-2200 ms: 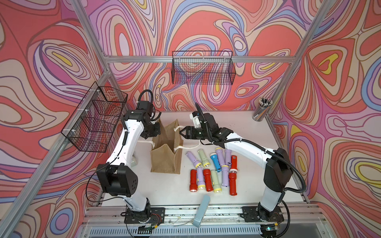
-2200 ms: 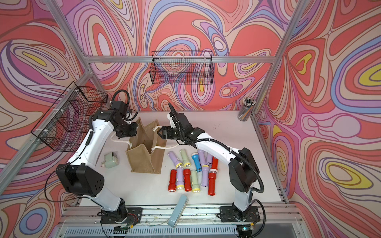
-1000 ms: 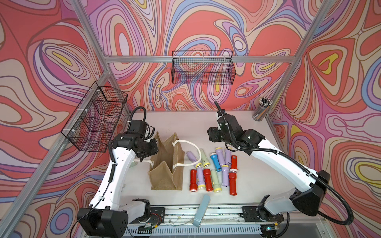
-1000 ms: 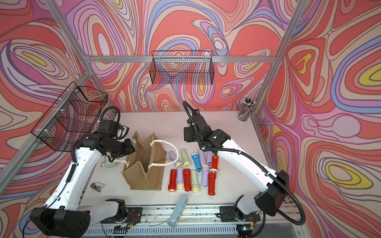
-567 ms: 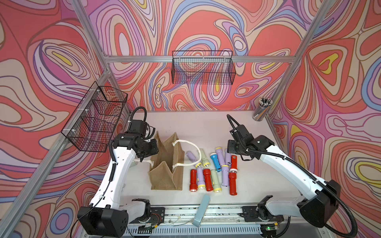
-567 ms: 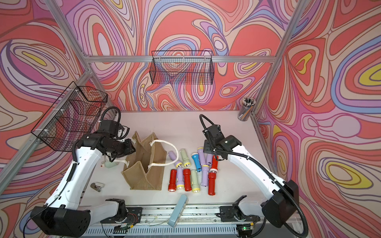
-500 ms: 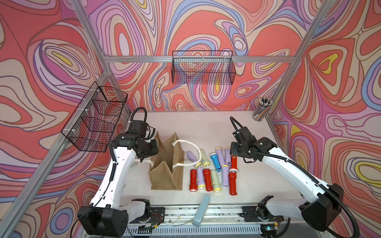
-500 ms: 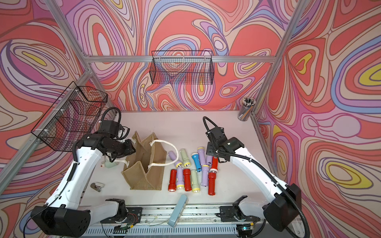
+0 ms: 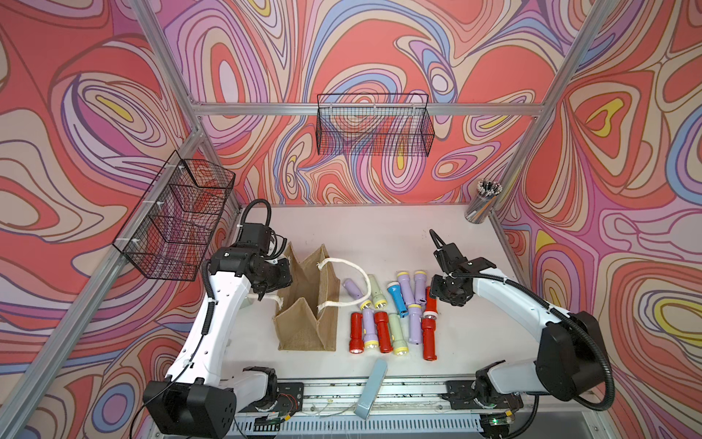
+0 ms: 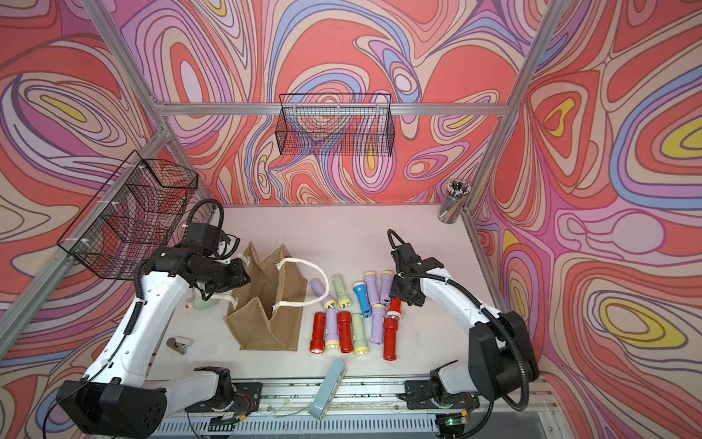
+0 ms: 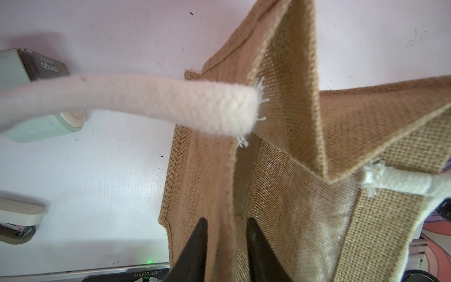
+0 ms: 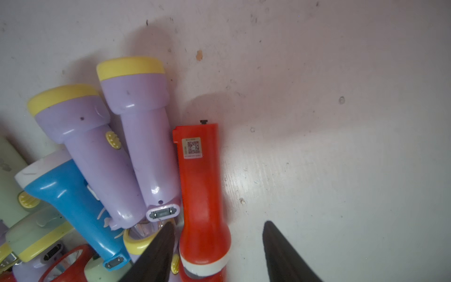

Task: Put the flashlights into the tote bags
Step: Pick up the flashlight from the center of the board.

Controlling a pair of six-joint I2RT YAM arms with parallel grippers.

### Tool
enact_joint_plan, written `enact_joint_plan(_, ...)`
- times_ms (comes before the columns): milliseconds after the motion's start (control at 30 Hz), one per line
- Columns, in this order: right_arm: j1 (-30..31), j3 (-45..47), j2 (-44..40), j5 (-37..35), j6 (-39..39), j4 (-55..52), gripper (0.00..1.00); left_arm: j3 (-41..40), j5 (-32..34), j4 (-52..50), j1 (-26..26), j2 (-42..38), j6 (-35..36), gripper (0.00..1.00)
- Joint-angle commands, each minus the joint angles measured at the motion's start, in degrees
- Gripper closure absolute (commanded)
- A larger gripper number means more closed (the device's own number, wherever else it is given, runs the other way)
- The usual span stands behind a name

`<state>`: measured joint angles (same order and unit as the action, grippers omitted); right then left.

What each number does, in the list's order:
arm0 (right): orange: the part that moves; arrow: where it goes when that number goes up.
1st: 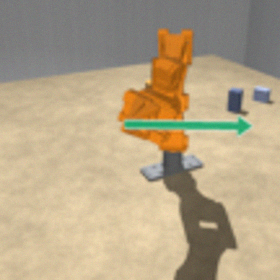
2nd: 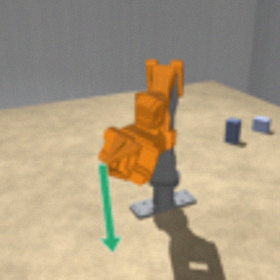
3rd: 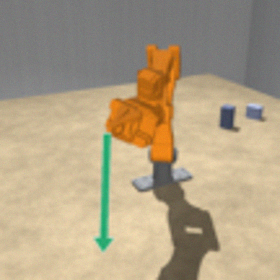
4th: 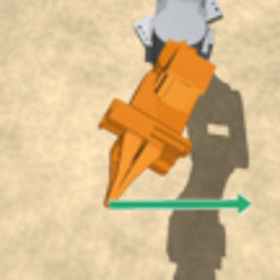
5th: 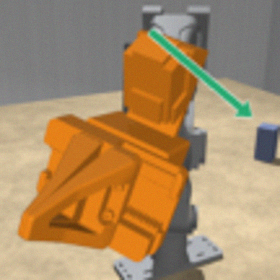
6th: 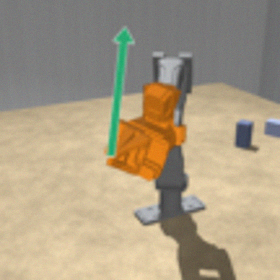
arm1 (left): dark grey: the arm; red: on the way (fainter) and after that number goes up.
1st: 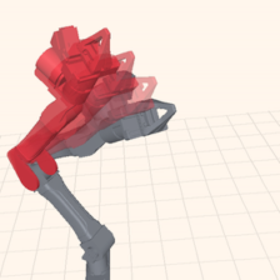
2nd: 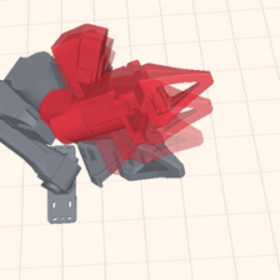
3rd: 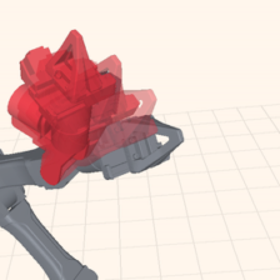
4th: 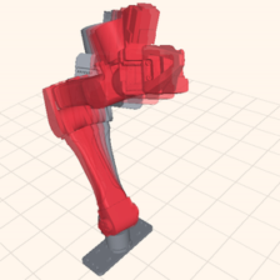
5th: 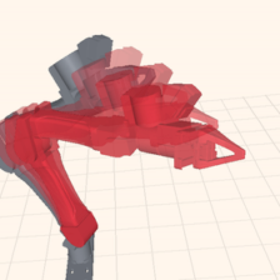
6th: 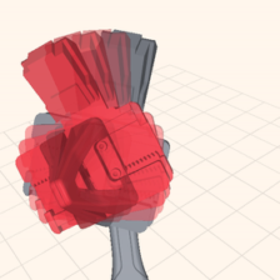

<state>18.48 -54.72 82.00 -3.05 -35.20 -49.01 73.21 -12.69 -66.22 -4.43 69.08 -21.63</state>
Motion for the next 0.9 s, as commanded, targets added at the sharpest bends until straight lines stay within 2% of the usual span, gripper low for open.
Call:
enact_joint_plan(0, -0.67, 0.14, 1.91, 1.72, 1.22, 3.02, 0.40, 1.03, -0.29, -2.26, 0.26, -1.37, 0.51, 0.68)
enact_joint_plan(167, -2.12, 0.18, 5.37, 3.92, 2.09, 6.62, 0.42, 2.19, -0.44, -3.42, 0.21, -1.03, 0.58, 0.68)
enact_joint_plan(500, -2.43, -1.13, 12.04, 3.32, 4.42, 8.27, 0.44, 1.59, -0.40, -3.13, 0.21, -1.83, -0.39, 0.68)
enact_joint_plan(867, -2.48, -0.25, 13.46, 1.87, 5.14, 7.64, 0.50, 0.71, -0.91, -2.25, 0.26, -2.02, -0.87, 0.68)
